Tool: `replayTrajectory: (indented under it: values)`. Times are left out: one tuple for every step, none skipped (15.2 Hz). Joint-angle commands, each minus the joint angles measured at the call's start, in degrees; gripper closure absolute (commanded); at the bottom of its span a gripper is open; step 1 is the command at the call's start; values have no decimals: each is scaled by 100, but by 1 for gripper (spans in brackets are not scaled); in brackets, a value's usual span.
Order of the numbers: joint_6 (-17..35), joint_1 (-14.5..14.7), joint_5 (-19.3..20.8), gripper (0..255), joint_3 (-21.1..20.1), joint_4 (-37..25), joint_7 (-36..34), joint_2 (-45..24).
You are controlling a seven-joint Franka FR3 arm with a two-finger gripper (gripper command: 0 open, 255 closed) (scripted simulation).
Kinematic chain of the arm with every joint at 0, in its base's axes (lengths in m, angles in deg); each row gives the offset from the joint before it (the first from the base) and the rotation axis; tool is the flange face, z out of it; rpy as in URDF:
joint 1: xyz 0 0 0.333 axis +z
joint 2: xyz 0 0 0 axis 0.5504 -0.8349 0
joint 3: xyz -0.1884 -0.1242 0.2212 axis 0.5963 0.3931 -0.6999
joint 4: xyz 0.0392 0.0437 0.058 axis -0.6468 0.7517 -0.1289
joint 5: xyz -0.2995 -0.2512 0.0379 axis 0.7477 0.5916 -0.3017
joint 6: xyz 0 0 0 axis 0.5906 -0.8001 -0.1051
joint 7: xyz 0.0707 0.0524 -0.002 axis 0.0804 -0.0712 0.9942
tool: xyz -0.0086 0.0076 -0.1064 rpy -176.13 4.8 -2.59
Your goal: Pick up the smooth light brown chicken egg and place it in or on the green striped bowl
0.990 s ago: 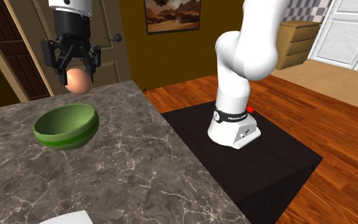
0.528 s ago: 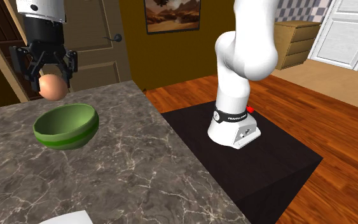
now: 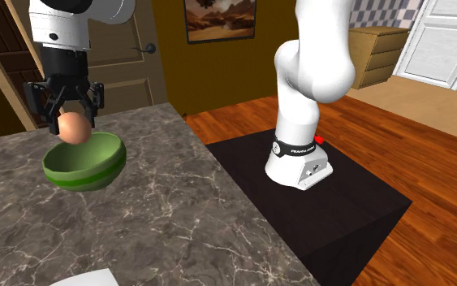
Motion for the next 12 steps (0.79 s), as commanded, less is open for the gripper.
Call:
replayTrajectory:
  values:
    - [147, 7, -57, 255, -5, 69, 65, -80]
    - [217, 11, -87, 255, -7, 99, 99, -125]
    - [314, 15, -130, 255, -11, 138, 148, -187]
    - [314, 15, -130, 255, -12, 138, 148, -187]
    - [314, 15, -130, 255, -12, 139, 148, -187]
    - [314, 15, -130, 255, -12, 138, 148, -187]
    - [314, 15, -130, 255, -12, 138, 148, -187]
    - [314, 15, -130, 255, -12, 138, 148, -187]
    - [314, 15, -130, 255, -12, 138, 148, -187]
    - [314, 15, -130, 255, -12, 138, 148, -187]
    - [314, 15, -130, 255, -12, 138, 148, -187]
    - [314, 15, -130, 0, -12, 138, 148, -188]
